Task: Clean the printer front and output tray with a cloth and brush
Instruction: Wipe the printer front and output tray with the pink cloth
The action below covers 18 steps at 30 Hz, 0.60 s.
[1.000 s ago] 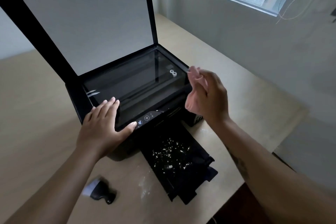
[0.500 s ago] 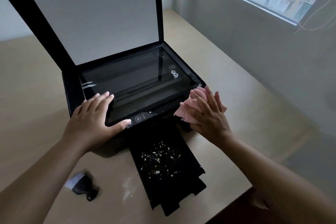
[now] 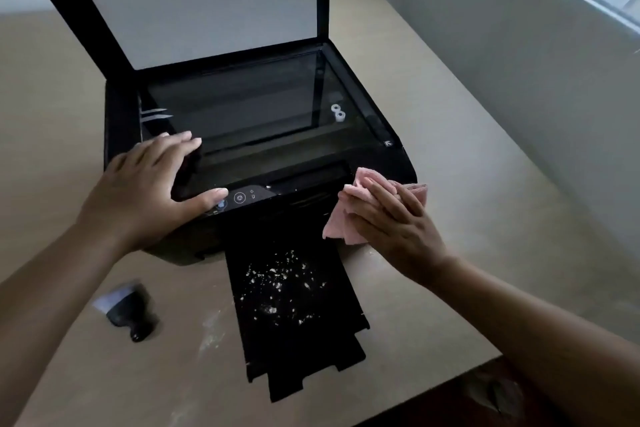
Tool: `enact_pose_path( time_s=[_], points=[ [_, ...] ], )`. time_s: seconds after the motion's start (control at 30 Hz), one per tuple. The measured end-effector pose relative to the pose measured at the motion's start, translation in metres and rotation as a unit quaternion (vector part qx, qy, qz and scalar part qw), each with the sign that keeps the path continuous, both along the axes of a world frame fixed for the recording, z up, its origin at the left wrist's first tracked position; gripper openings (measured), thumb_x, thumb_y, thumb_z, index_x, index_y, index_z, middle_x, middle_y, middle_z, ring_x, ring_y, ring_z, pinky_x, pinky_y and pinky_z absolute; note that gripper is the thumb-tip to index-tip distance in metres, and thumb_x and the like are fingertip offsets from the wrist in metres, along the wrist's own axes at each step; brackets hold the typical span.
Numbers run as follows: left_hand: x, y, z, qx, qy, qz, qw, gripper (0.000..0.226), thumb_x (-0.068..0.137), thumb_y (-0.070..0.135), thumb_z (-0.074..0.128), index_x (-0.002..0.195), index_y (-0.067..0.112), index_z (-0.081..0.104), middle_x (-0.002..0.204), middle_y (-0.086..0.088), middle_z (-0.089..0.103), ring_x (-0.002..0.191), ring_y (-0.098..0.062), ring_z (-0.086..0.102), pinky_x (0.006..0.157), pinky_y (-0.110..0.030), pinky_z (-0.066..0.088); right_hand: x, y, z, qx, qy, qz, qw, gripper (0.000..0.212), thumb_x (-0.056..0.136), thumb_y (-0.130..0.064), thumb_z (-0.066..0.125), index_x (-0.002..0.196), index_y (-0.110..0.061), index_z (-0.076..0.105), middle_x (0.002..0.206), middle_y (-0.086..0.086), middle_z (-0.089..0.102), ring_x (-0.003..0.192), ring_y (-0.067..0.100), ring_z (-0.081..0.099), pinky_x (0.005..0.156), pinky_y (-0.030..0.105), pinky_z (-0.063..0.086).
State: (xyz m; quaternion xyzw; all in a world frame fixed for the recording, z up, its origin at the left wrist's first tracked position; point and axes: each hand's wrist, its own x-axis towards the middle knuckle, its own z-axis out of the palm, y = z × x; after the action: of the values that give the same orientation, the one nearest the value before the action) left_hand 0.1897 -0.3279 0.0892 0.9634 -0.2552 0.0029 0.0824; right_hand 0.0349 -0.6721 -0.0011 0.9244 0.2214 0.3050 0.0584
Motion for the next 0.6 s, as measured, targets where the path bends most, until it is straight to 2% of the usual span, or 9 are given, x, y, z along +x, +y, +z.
enact_pose_path(
  time_s=[0.1,0.23,0.3,0.33,0.43,0.47,0.53,0.6],
  points=[
    [0.0,0.001,-0.002,-0.003,-0.004,0.003,1.0,0.097,0.071,0.093,0.024,0.148,0.035,0.028,0.159,0.012,0.026,0.147,-0.012,0.017,0.116,-0.045,0.022,0.004,0.007,0.002,-0.091,-0.041,-0.031,0.995,0.029,0.096,-0.008,0.052,0.12,-0.015,0.066,0.147,0.003,0.05,0.139,0.031,0.038,0.113,0.05,0.035],
    [0.001,0.002,-0.003,-0.004,-0.008,-0.003,1.0,0.098,0.071,0.095,0.02,0.149,0.037,0.025,0.159,0.014,0.023,0.147,-0.011,0.015,0.116,-0.043,0.019,-0.002,0.016,0.003,-0.161,-0.03,-0.06,0.985,0.037,0.095,-0.029,0.051,0.126,-0.013,0.062,0.148,0.006,0.049,0.139,0.032,0.042,0.112,0.052,0.036],
    [0.001,0.002,-0.004,-0.004,-0.007,-0.006,1.0,0.1,0.07,0.096,0.018,0.15,0.037,0.023,0.16,0.014,0.021,0.147,-0.01,0.013,0.116,-0.043,0.018,-0.005,0.019,0.006,-0.212,-0.008,-0.087,0.973,0.041,0.096,-0.022,0.043,0.133,-0.011,0.057,0.149,0.009,0.047,0.14,0.032,0.04,0.114,0.051,0.032],
    [0.001,0.002,-0.004,-0.004,-0.006,-0.007,1.0,0.101,0.069,0.097,0.017,0.15,0.037,0.022,0.16,0.014,0.02,0.147,-0.01,0.013,0.116,-0.043,0.017,-0.005,0.022,0.008,-0.2,0.01,-0.089,0.976,0.041,0.096,-0.019,0.04,0.133,-0.012,0.057,0.147,0.009,0.05,0.139,0.031,0.042,0.115,0.051,0.031],
    [0.001,0.002,-0.005,-0.007,-0.008,-0.015,1.0,0.104,0.068,0.098,0.014,0.151,0.036,0.021,0.161,0.014,0.018,0.148,-0.011,0.011,0.117,-0.042,0.015,-0.001,0.034,0.011,-0.247,0.055,-0.065,0.965,0.034,0.098,-0.014,0.039,0.121,-0.017,0.064,0.131,0.008,0.064,0.128,0.026,0.056,0.112,0.045,0.037],
    [0.001,0.003,-0.005,-0.007,-0.01,-0.016,1.0,0.105,0.067,0.098,0.012,0.152,0.035,0.02,0.161,0.013,0.018,0.148,-0.011,0.011,0.117,-0.042,0.014,0.001,0.038,0.012,-0.255,0.072,-0.065,0.962,0.03,0.097,-0.018,0.044,0.117,-0.021,0.066,0.127,0.006,0.066,0.124,0.024,0.059,0.109,0.04,0.043],
    [0.0,0.005,-0.005,-0.009,-0.011,-0.019,1.0,0.107,0.066,0.098,0.01,0.152,0.035,0.019,0.161,0.013,0.017,0.148,-0.011,0.01,0.118,-0.041,0.013,0.003,0.047,0.006,-0.234,0.111,-0.103,0.96,0.028,0.091,-0.037,0.056,0.114,-0.032,0.072,0.124,-0.006,0.069,0.118,0.014,0.063,0.097,0.031,0.054],
    [0.0,0.005,-0.005,-0.009,-0.012,-0.023,1.0,0.108,0.065,0.098,0.009,0.153,0.035,0.018,0.162,0.014,0.015,0.148,-0.01,0.009,0.118,-0.04,0.012,0.002,0.056,0.001,-0.189,0.183,-0.13,0.956,0.033,0.082,-0.051,0.063,0.112,-0.039,0.072,0.122,-0.017,0.068,0.116,0.005,0.063,0.09,0.026,0.056]
  ],
)
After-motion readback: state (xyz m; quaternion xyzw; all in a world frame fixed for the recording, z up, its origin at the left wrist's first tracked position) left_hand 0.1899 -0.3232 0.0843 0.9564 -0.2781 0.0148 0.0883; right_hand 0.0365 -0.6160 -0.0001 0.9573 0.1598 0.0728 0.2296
